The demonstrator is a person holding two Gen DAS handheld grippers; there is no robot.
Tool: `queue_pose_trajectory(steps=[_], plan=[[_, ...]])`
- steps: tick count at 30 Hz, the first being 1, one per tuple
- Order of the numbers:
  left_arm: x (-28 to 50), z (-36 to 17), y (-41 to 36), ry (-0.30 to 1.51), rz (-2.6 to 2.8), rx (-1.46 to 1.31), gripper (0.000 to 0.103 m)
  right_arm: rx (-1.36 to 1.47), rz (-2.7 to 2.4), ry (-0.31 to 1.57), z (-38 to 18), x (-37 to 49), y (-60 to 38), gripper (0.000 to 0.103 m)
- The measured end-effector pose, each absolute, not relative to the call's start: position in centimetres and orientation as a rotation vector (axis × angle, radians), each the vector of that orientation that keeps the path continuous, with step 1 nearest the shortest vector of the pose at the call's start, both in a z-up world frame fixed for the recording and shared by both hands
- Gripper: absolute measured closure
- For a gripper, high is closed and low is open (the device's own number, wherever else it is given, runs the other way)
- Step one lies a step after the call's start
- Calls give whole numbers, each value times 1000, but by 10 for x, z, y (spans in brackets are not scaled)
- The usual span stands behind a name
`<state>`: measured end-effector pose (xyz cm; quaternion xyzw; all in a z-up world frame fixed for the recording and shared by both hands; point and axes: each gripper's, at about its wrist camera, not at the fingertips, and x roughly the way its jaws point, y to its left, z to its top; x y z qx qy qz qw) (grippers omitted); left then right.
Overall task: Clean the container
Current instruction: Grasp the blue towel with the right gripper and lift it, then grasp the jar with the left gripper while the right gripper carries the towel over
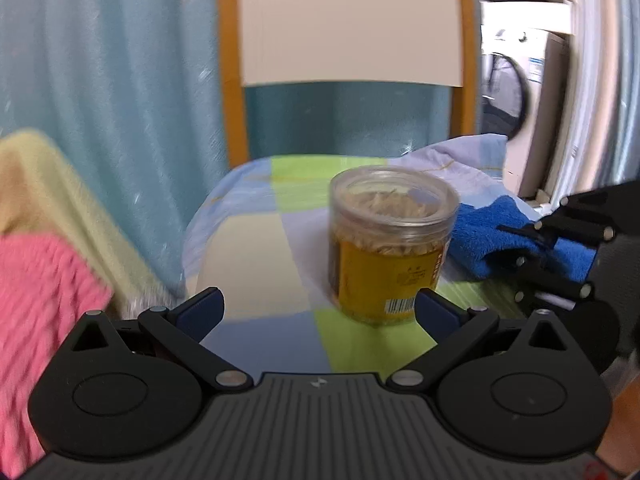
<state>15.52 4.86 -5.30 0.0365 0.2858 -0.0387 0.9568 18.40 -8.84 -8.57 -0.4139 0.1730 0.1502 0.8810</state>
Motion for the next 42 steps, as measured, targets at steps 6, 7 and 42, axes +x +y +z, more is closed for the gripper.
queue_pose_trajectory(steps=[6,7,42], plan=[[164,-51,30,553,-161,159,1,-816,314,347,-73,185,-105,101],[166,-51,27,551,-169,164,1,-803,315,346,-70,186,-108,101],[169,-60,3,525,-333,248,18,-838,427,162,22,153,-145,101]])
